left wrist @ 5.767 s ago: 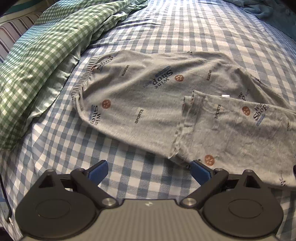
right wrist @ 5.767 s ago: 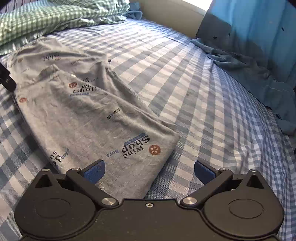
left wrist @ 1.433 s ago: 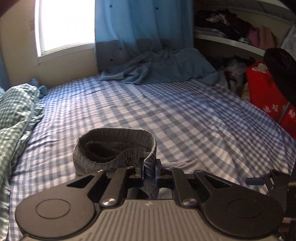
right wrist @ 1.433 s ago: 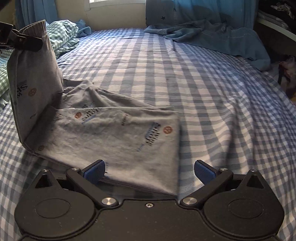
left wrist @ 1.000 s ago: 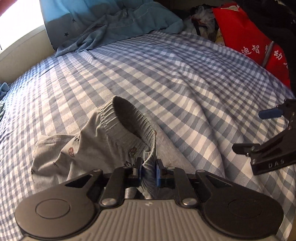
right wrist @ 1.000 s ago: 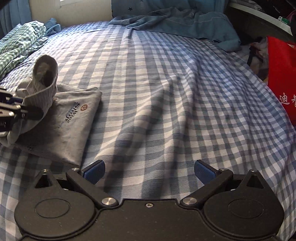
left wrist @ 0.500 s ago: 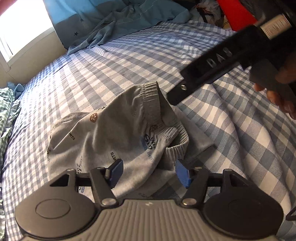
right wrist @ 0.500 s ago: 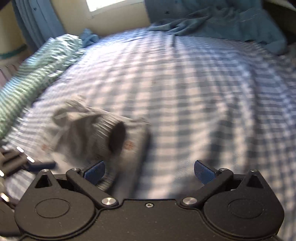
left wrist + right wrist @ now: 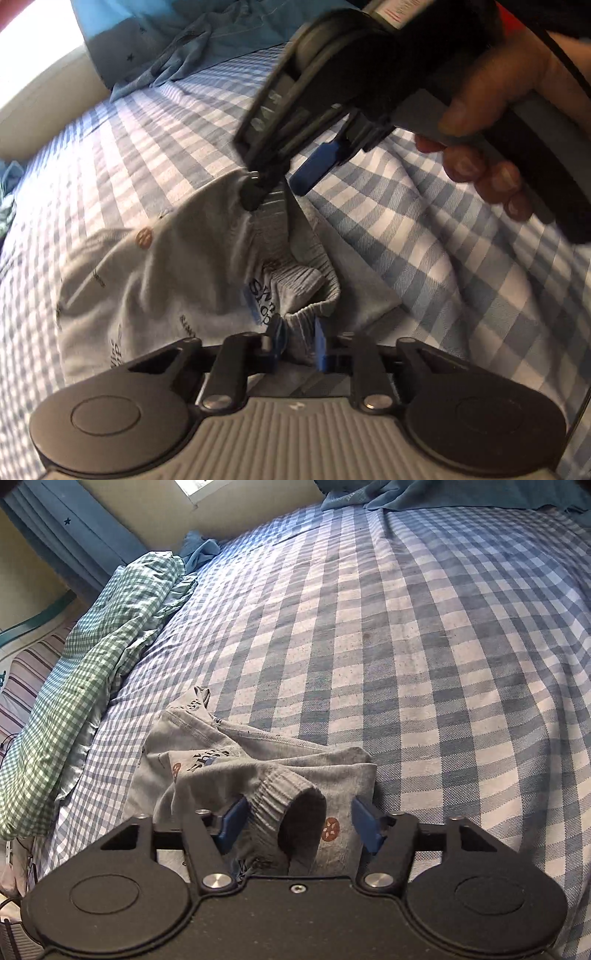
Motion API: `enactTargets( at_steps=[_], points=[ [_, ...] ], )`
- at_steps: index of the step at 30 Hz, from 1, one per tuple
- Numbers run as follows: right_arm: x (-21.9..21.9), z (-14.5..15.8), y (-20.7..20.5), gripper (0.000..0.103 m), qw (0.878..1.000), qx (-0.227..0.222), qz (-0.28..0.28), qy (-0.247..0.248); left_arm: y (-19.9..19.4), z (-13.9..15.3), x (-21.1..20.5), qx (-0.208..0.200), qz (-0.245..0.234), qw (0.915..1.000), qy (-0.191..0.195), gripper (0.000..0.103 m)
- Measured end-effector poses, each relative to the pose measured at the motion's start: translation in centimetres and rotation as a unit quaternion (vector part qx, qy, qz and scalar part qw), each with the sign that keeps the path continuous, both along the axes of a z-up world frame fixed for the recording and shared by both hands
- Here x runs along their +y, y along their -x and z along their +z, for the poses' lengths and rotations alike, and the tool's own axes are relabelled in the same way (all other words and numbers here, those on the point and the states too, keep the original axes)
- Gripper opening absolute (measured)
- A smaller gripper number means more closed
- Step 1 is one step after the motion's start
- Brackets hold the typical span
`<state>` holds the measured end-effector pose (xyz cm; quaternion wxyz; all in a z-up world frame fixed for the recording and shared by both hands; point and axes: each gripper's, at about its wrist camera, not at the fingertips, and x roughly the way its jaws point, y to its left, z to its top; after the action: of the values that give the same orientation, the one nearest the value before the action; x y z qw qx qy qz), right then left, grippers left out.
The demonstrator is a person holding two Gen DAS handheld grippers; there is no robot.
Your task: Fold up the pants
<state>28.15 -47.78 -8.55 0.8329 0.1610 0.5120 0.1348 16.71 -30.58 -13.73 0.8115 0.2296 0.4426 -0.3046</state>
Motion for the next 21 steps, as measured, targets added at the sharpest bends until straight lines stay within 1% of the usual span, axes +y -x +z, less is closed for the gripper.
enactTargets(
  at_steps=[1, 3, 5, 6, 8, 11, 13, 15, 17, 19, 20, 21],
  points=[
    [0.0, 0.0, 0.1, 0.034, 1.000, -0.002, -0.004, 0.002, -0.1, 0.1, 0.2, 0.000, 0.005, 1.0000, 0.005, 0.011],
    [-0.1, 0.3, 0.3, 0.016, 1.000, -0.012, -0.011, 0.006, -0.2, 0.7, 0.9, 0.002, 0.010, 0.9997, 0.022, 0.010],
    [-0.4, 0.7, 0.6, 0.009, 1.000, -0.020, -0.020, 0.002, -0.1, 1.5, 1.5, 0.004, 0.013, 0.9992, 0.038, 0.009],
    [-0.6, 1.0, 0.8, 0.008, 0.999, -0.024, -0.024, 0.002, 0.1, 1.9, 1.7, 0.002, 0.013, 0.9989, 0.044, 0.009],
    [-0.9, 1.7, 1.3, 0.008, 0.999, -0.030, -0.032, 0.000, 0.5, 2.6, 2.0, 0.001, 0.010, 0.9983, 0.057, 0.009],
    [-1.7, 2.2, 1.9, 0.007, 0.998, -0.028, -0.048, -0.002, 1.0, 2.7, 2.1, 0.005, 0.011, 0.9976, 0.068, 0.009],
    [-1.8, 1.9, 2.1, 0.007, 0.998, -0.020, -0.052, 0.008, 1.1, 2.0, 1.7, 0.010, 0.010, 0.9980, 0.062, 0.009],
    [-1.7, 1.1, 2.2, 0.004, 0.998, -0.008, -0.052, 0.033, 1.1, 1.0, 1.3, 0.017, 0.010, 0.9985, 0.052, 0.010],
    [-1.7, 0.2, 2.1, 0.004, 0.997, 0.008, -0.062, 0.040, 0.9, 0.2, 1.4, 0.030, 0.012, 0.9983, 0.048, 0.011],
    [-1.8, 0.0, 2.2, 0.007, 0.996, 0.016, -0.071, 0.044, 0.8, 0.2, 1.9, 0.044, 0.023, 0.9970, 0.059, 0.015],
    [-1.6, 0.1, 2.5, 0.013, 0.996, 0.011, -0.068, 0.049, 0.7, 0.4, 2.4, 0.050, 0.030, 0.9958, 0.071, 0.020],
    [-1.4, 0.4, 2.7, 0.021, 0.996, 0.005, -0.064, 0.054, 0.6, 0.7, 3.0, 0.054, 0.039, 0.9945, 0.081, 0.024]
  ],
)
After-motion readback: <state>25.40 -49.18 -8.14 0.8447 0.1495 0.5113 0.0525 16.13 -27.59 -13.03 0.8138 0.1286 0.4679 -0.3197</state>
